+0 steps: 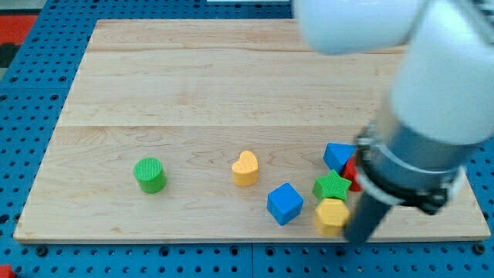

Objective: Keep green star yellow hexagon closer

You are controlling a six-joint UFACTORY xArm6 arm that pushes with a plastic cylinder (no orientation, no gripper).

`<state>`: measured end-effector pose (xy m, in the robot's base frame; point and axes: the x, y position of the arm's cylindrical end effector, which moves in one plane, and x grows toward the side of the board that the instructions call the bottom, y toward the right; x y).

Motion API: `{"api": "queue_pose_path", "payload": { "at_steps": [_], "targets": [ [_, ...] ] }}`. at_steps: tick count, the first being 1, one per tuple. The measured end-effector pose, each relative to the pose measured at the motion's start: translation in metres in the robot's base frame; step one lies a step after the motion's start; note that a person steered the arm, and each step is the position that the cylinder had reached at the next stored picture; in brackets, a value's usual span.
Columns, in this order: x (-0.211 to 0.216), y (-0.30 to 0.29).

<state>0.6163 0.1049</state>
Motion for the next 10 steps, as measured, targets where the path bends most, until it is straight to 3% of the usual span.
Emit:
{"api": "queue_pose_path", "payload": {
  "at_steps": [3,5,6,7,8,10],
  "targets": [
    [-0.016,-0.075],
    [-0.058,-0.057],
    [-0.057,-0.025],
    [-0.024,-0.026],
    [-0.037,0.016],
    [-0.096,0.032]
  ]
}}
